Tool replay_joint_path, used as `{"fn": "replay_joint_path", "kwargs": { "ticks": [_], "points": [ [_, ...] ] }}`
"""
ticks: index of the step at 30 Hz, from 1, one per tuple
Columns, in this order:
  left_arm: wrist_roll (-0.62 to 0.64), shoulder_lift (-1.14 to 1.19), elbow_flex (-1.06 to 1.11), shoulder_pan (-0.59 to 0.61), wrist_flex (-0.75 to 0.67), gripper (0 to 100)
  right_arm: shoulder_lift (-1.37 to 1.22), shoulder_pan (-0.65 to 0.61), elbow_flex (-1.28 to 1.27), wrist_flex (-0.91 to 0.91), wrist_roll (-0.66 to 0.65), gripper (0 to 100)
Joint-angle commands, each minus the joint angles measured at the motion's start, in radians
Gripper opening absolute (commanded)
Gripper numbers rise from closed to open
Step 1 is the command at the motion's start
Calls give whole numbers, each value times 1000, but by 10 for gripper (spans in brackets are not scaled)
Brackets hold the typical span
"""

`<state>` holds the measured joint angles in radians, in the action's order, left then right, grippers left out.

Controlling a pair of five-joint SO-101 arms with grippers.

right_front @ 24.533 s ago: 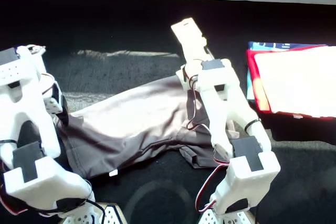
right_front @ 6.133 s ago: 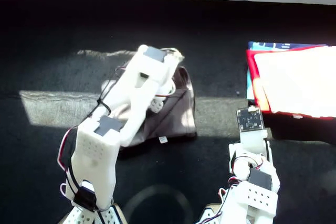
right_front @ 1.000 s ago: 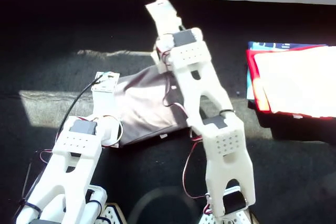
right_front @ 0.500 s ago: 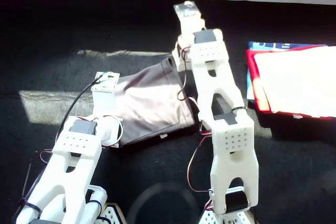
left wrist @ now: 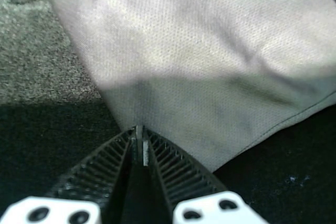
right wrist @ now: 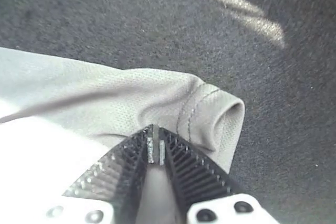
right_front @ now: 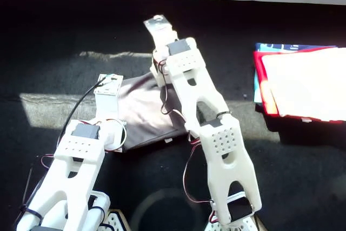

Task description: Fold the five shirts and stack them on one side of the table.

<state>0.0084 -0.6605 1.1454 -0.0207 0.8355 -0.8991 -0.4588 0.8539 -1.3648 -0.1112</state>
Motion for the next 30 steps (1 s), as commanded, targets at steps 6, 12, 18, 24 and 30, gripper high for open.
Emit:
{"fn": "replay_joint_path", "kwargs": {
  "ticks": [6, 12, 18, 24, 30],
  "points": [
    [3, -30, -1, -8, -6, 9, 28, 93, 88, -4, 5, 6],
    [3, -30, -1, -8, -6, 9, 65, 94, 228, -76, 5, 6],
    [3, -30, -1, -8, -6, 9, 48, 90, 223, -107, 5, 6],
    [2, -30, -1, -13, -3, 9, -74, 104, 232, -119, 5, 6],
    [2, -35, -24, -7, -2, 9, -33, 137, 499, -305, 5, 6]
  ]
}}
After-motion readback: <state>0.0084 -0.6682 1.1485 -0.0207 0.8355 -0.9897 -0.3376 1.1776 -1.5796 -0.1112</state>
